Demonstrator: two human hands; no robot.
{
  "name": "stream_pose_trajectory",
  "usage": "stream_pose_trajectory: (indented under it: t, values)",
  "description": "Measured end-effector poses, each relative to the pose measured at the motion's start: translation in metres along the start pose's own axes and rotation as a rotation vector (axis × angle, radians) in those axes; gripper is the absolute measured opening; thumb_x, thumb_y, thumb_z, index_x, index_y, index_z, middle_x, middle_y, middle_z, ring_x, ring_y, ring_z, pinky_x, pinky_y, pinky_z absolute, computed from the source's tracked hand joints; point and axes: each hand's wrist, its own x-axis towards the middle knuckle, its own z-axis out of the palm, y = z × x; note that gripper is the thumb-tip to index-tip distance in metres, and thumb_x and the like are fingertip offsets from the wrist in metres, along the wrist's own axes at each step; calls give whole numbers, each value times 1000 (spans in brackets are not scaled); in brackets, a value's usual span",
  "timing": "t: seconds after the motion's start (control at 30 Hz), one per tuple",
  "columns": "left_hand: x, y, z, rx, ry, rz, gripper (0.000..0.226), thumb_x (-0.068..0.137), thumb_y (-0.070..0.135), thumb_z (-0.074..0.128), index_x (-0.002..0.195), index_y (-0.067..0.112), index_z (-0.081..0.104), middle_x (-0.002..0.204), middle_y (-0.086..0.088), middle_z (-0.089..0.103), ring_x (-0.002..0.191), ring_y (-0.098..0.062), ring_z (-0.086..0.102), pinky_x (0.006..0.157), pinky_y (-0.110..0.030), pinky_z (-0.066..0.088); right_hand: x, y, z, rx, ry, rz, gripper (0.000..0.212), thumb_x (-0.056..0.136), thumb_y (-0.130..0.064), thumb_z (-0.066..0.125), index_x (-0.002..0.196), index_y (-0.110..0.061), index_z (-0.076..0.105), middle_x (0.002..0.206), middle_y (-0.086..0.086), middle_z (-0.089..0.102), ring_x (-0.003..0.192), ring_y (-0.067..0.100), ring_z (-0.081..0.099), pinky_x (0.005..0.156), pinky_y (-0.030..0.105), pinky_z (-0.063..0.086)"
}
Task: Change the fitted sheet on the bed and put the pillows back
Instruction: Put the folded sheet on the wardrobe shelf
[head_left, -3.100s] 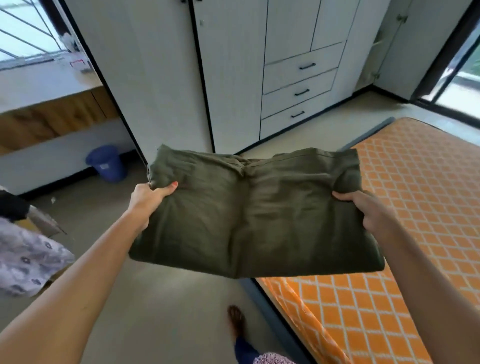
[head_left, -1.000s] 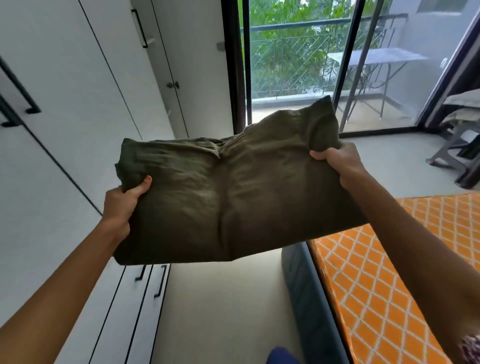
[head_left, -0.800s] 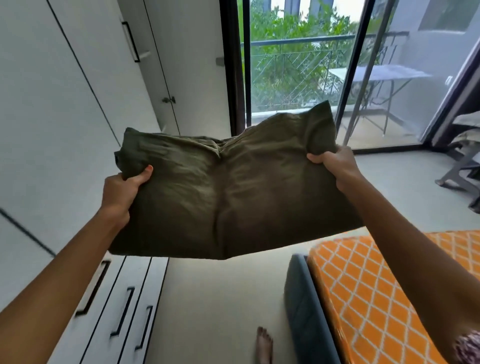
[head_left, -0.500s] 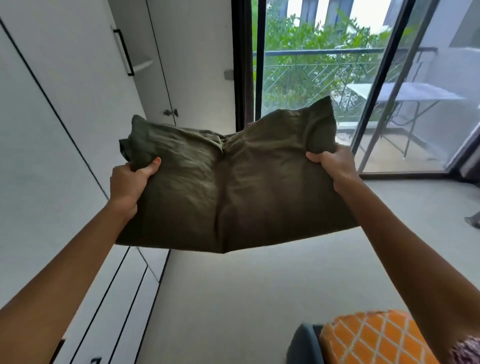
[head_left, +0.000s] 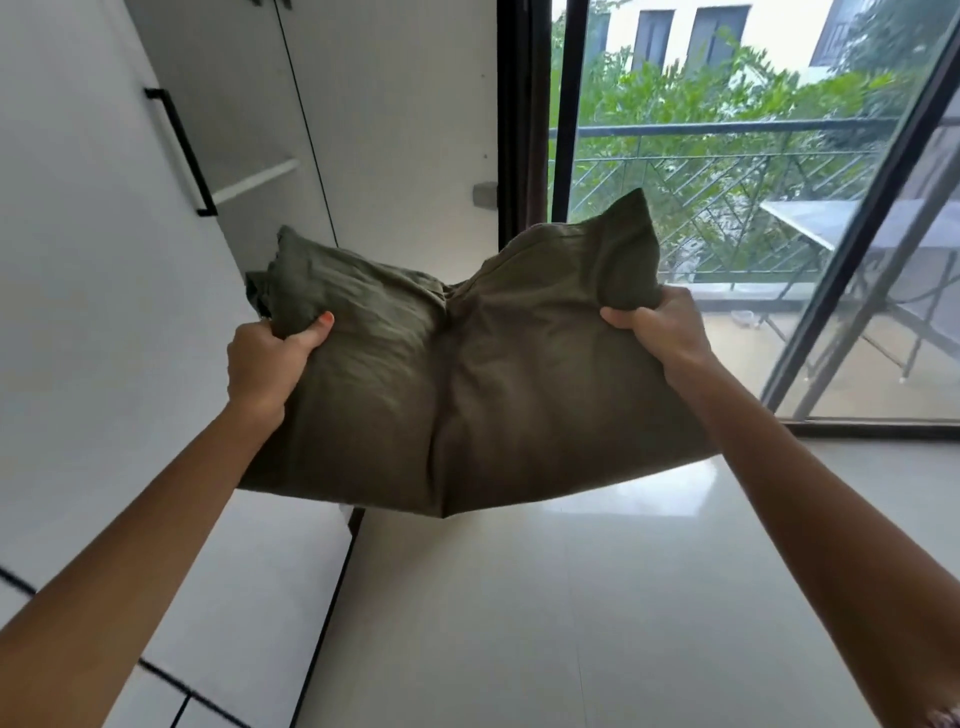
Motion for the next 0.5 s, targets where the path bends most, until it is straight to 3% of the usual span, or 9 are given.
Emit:
stream_pose_trajectory:
  t: [0.1,0.33,0.5]
  values:
    - [57,-2,33,-2,31,0,59,80,49,72,113,1,63,118,-13,65,109,-31,59,88,-34,43,66,-3,32,-1,-6,-14,48,56,-34,81,100,-15,73,91,1,74,86,21,70,84,43,56]
    - [178,-10,108,-9,150,-7,56,81,44,72,118,4,63,121,-10,64,113,-29,58,94,-34,44,230,-7,107,-35,-128,-174,34,70,-20,81,102,-11,73,92,9,72,87,24,68,83,42,55]
    - [262,-1,156,48,289,-31,58,79,52,70,115,6,63,117,-9,65,109,-30,61,96,-42,49,350,-41,173,-123,-238,-316,35,69,-31,81,97,-13,72,90,8,72,87,26,67,81,46,55]
